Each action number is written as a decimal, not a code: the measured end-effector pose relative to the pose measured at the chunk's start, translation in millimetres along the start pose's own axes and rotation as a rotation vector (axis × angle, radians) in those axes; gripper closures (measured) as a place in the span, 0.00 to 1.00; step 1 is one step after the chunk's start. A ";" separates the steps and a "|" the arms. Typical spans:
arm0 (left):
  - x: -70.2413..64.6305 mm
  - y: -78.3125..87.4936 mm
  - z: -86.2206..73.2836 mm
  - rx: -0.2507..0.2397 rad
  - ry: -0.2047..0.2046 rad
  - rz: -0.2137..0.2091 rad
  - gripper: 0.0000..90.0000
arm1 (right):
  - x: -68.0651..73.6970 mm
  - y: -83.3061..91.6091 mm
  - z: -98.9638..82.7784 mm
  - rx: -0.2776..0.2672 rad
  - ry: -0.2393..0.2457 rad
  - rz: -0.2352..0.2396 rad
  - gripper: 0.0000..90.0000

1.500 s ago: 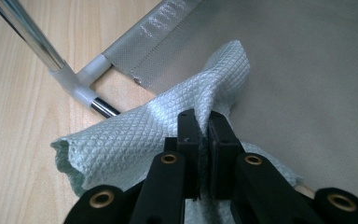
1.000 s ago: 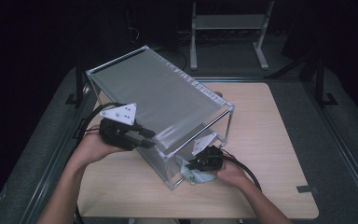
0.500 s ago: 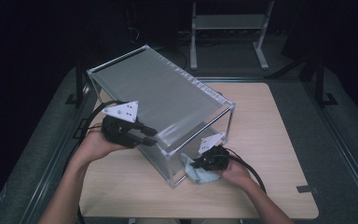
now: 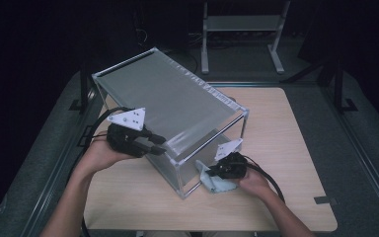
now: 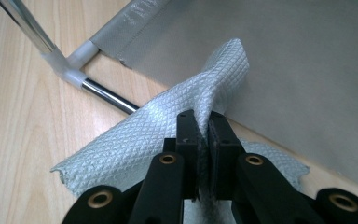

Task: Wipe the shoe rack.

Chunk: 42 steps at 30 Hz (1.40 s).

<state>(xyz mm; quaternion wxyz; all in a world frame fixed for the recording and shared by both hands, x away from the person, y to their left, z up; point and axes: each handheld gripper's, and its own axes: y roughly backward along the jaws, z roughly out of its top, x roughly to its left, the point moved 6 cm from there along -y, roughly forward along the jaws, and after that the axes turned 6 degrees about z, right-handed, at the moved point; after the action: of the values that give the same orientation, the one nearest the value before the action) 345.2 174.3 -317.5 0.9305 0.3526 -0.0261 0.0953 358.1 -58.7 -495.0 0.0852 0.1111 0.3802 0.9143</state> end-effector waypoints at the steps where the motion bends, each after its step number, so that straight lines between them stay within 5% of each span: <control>1: -0.2 0.2 0.0 0.002 -0.001 0.001 0.70 | 3.0 3.3 0.1 -0.004 0.016 0.012 0.94; 8: -2.4 0.0 1.4 0.004 0.001 0.005 0.68 | 9.6 22.0 3.6 0.020 0.079 0.045 0.94; 23: -11.6 -1.7 5.2 -0.007 -0.013 -0.011 0.67 | 8.8 32.6 4.7 0.012 0.080 0.039 0.93; 34: -13.0 -6.3 6.2 -0.013 -0.008 -0.023 0.66 | 6.6 -5.2 11.4 0.013 0.076 0.077 0.93; 42: -12.6 -6.7 5.5 -0.021 -0.004 -0.023 0.66 | 0.3 -5.2 6.8 0.023 0.067 0.072 0.93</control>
<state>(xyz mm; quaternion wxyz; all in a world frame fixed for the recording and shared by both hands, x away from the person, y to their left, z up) 334.3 163.8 -319.2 0.9352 0.3433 -0.0248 0.0838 360.0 -50.4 -494.0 0.0382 0.0950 0.3889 0.9156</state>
